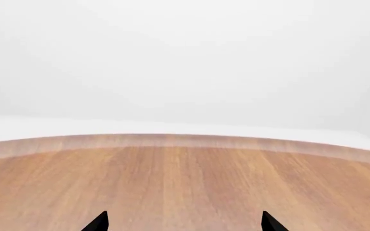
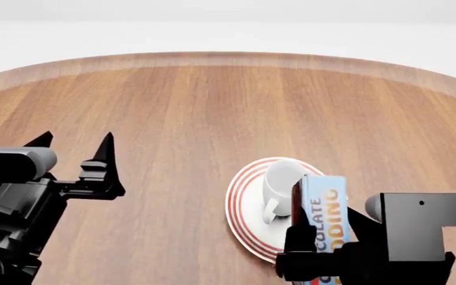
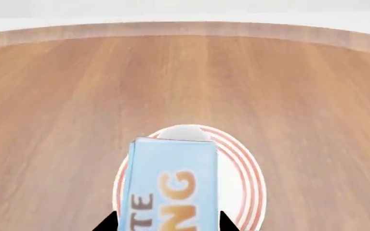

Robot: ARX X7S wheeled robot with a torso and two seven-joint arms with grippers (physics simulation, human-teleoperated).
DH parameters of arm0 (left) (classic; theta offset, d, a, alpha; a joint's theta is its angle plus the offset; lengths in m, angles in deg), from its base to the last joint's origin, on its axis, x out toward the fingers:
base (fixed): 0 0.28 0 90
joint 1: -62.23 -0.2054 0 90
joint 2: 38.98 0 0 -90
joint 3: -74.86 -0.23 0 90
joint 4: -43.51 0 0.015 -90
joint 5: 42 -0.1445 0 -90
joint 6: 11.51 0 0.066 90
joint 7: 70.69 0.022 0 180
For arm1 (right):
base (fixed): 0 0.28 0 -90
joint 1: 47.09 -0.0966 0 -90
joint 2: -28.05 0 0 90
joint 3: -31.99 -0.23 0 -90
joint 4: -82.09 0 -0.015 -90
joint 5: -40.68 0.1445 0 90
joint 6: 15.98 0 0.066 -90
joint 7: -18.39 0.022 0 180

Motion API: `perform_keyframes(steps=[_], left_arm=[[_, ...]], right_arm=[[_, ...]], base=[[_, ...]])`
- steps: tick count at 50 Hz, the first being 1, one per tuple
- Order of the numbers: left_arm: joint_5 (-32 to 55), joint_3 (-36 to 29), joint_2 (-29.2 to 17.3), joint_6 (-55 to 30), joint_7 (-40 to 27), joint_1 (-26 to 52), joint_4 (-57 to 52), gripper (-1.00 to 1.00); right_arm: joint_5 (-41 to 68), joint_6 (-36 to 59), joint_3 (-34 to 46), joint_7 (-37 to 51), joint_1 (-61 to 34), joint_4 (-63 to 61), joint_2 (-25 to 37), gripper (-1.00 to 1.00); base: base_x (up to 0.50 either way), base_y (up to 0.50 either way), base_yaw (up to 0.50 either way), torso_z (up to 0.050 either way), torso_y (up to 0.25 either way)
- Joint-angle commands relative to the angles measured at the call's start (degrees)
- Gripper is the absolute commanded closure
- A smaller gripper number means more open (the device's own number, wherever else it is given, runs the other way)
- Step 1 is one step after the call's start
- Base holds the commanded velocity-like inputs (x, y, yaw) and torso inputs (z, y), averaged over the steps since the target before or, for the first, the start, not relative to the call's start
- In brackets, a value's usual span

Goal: Pick up the white mug and put it on the plate, and put the chocolate pudding to the right of the plate.

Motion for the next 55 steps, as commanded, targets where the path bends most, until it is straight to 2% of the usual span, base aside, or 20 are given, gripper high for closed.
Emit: perform_keyframes(steps=[1,4,6,8,9,11,13,17,18,19,20,23,25,28,33,40,50,52,54,55], left_arm=[[-0.49,1.72,0.91,-2.04,0.57,0.42,-0.96,-1.00],[-0.51,1.73,0.97,-2.36,0.44,0.63,-1.07,-1.00],[-0.50,1.73,0.84,-2.55,0.28,0.67,-1.38,-1.00],[-0.50,1.75,0.85,-2.57,0.27,0.66,-1.38,-1.00],[-0.48,1.84,0.70,-2.36,0.36,0.53,-1.24,-1.00],[-0.52,1.84,0.75,-2.37,0.39,0.50,-1.14,-1.00],[-0.65,1.72,1.08,-2.44,0.54,0.48,-0.86,-1.00],[-1.09,1.36,1.64,-2.37,1.00,0.06,-0.11,-1.00],[-1.02,1.40,1.61,-2.20,1.07,-0.07,0.01,-1.00],[-0.95,1.41,1.64,-2.20,1.08,-0.08,0.08,-1.00],[-0.93,1.41,1.64,-2.24,1.06,-0.07,0.07,-1.00],[-0.85,1.29,2.11,-2.94,1.07,0.47,0.22,-1.00],[-0.83,1.28,2.14,-3.08,1.00,0.52,0.07,-1.00],[-0.63,1.24,2.28,-2.86,1.20,0.25,0.41,-1.00],[-0.54,1.24,2.32,-3.03,1.12,0.24,0.51,-1.00],[-0.70,1.19,2.56,-3.03,1.34,0.10,0.96,-1.00],[-0.48,1.19,2.61,-3.75,1.24,0.46,0.92,-1.00],[-0.48,1.19,2.67,-3.84,1.27,0.51,0.95,-1.00],[-0.50,1.04,3.02,-4.29,1.44,0.83,1.17,-1.00],[-0.54,0.96,3.16,-4.44,1.45,0.88,1.15,-1.00]], right_arm=[[9.41,-7.66,7.39,-0.01,-25.73,-0.85,16.28,1.00],[14.76,-4.58,4.11,-0.01,-34.49,-0.85,22.46,1.00],[14.94,-2.99,6.43,-0.01,-41.65,-0.79,25.91,1.00],[14.79,-3.85,11.82,-0.01,-46.56,-0.81,25.85,1.00],[15.29,4.74,8.43,-0.03,-55.15,3.30,25.47,1.00],[16.23,7.69,6.66,-1.10,-59.64,4.97,24.38,1.00],[13.63,11.10,4.51,-7.79,-62.43,8.79,24.16,1.00],[2.84,15.68,3.94,-12.42,-63.49,14.61,23.58,1.00],[-4.62,9.47,4.31,-19.18,-60.84,15.06,24.53,1.00],[-8.88,5.50,4.84,-20.78,-58.96,15.40,25.10,1.00],[-6.52,8.07,5.24,-18.35,-59.26,17.09,24.22,1.00],[-11.99,4.24,7.06,-24.60,-55.79,22.81,21.58,1.00],[-13.95,7.21,7.68,-24.87,-56.25,25.41,20.20,1.00],[-17.91,6.02,9.27,-33.55,-54.32,29.67,18.03,1.00],[-17.75,10.06,11.23,-40.01,-54.41,40.90,11.85,1.00],[-15.63,19.04,14.56,-57.00,-56.83,58.32,2.83,1.00],[-23.63,25.27,20.96,-72.51,-59.40,74.64,-4.33,1.00],[-23.35,25.74,20.84,-72.40,-59.54,75.79,-4.72,1.00],[-27.49,27.60,23.89,-76.60,-61.13,79.11,-6.53,1.00],[-26.95,24.85,22.16,-74.68,-60.38,79.78,-5.84,1.00]], base=[[0.00,0.00,0.00,0.000,0.000],[0.00,0.00,0.00,0.000,0.000],[0.00,0.00,0.00,0.000,0.000],[0.00,0.00,0.00,0.000,0.000],[0.00,0.00,0.00,0.000,0.000],[0.00,0.00,0.00,0.000,0.000],[0.00,0.00,0.00,0.000,0.000],[0.00,0.00,0.00,0.000,0.000],[0.00,0.00,0.00,0.000,0.000],[0.00,0.00,0.00,0.000,0.000],[0.00,0.00,0.00,0.000,0.000],[0.00,0.00,0.00,0.000,0.000],[0.00,0.00,0.00,0.000,0.000],[0.00,0.00,0.00,0.000,0.000],[0.00,0.00,0.00,0.000,0.000],[0.00,0.00,0.00,0.000,0.000],[0.00,0.00,0.00,0.000,0.000],[0.00,0.00,0.00,0.000,0.000],[0.00,0.00,0.00,0.000,0.000],[0.00,0.00,0.00,0.000,0.000]])
